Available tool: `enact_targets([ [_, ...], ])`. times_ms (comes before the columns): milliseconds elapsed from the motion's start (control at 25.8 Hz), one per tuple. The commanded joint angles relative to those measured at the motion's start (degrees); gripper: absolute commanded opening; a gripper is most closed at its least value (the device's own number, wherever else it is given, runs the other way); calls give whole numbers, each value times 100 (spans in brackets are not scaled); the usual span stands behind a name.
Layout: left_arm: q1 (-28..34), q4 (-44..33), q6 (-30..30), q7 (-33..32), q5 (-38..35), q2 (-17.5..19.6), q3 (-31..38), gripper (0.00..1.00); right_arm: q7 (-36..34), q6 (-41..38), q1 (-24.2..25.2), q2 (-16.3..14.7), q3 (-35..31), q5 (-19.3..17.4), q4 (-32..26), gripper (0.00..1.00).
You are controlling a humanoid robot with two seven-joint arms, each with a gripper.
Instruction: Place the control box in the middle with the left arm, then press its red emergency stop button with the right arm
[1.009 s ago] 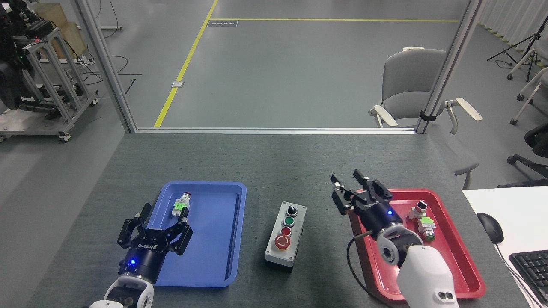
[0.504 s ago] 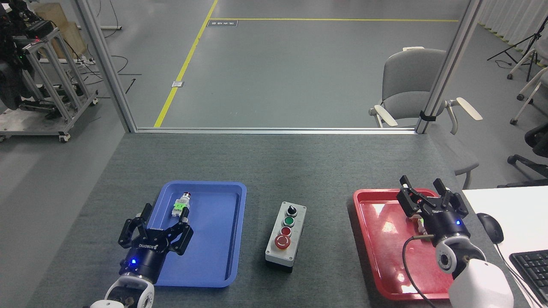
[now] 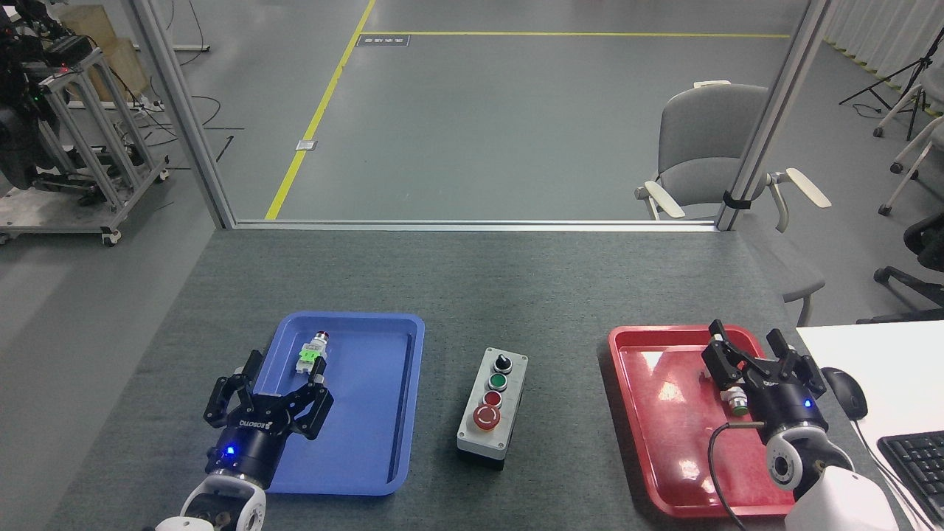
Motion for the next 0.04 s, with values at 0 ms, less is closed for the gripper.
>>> enact_targets([
  [0,0,0,0,0,9,0,0,100,-1,1,17,-1,17,7,10,99],
])
